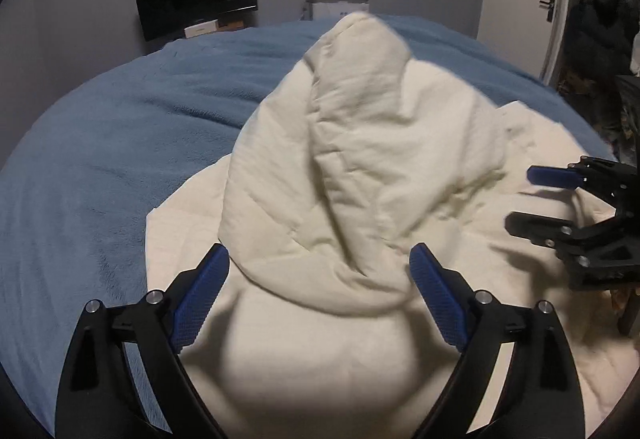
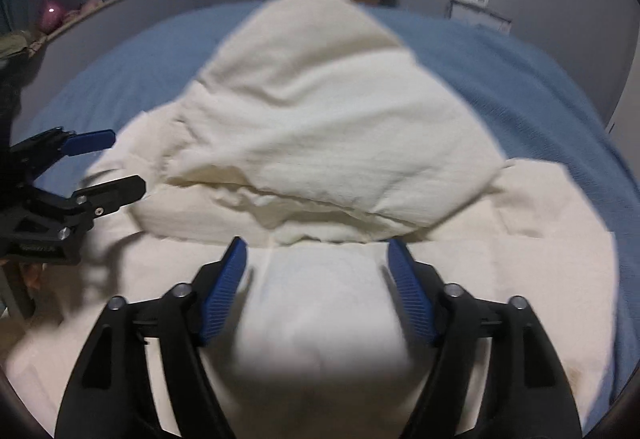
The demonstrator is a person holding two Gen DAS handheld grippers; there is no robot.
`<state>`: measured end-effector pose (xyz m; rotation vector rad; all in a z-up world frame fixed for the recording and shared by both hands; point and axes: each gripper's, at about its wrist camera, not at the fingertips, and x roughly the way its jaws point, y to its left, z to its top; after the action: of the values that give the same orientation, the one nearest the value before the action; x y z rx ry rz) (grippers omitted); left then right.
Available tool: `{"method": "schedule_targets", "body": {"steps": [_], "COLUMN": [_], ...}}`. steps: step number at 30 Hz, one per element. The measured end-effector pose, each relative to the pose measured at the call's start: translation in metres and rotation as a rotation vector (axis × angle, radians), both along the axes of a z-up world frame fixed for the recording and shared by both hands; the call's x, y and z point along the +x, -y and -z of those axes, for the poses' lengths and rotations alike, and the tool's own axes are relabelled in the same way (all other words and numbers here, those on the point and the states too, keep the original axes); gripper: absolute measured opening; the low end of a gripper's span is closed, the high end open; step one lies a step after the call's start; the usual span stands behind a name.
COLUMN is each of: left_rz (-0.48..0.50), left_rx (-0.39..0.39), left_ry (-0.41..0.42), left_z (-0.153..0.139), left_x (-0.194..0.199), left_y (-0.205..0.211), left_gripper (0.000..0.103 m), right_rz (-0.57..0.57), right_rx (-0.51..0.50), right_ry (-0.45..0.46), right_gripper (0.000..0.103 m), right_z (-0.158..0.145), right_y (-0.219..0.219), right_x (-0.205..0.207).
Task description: Fold large clothes
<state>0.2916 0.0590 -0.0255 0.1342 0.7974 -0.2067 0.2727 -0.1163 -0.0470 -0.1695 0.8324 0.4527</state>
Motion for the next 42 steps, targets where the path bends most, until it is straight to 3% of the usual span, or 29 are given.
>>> {"method": "schedule_targets", "body": {"steps": [8, 16, 21, 27, 34, 38, 42], "left_rz": [0.051, 0.025, -0.002, -0.047, -0.103, -0.126, -0.098], "left_rx": [-0.012, 0.036, 0.027, 0.075, 0.073, 0.024, -0.055], "left_ry": [-0.038, -0.009, -0.021, -0.006, -0.040, -0.109, -0.191], "left_z": [-0.036, -0.068, -0.083, -0.096, -0.119, -0.121, -0.106], "left_x": [-0.066, -0.141, -0.177, -0.219, -0.276, -0.310, -0.329], "left_y": [0.013, 0.022, 0.013, -0.005, -0.056, -0.084, -0.091], "left_gripper": [0.095, 0.096, 0.096, 0.096, 0.096, 0.096, 0.089], "right_rz": [0.025, 0.084, 0.094, 0.107, 0.127, 0.168, 0.205], "right_rx": [-0.084, -0.036, -0.028, -0.014, -0.068, -0.089, -0.023], "right_ry": [-0.020, 0.004, 0.042, 0.069, 0.030, -0.030, -0.108], "right_gripper": [0.077, 0.077, 0.081, 0.084, 0.084, 0.084, 0.084], "right_z": [-0.017, -0.047, -0.070, -0.103, -0.106, -0.095, -0.083], "right_y": [0.053, 0.112, 0.126, 0.149, 0.181, 0.209, 0.235], "right_x": [-0.074, -0.174, -0.211, -0.266, -0.305, -0.327, -0.346]}}
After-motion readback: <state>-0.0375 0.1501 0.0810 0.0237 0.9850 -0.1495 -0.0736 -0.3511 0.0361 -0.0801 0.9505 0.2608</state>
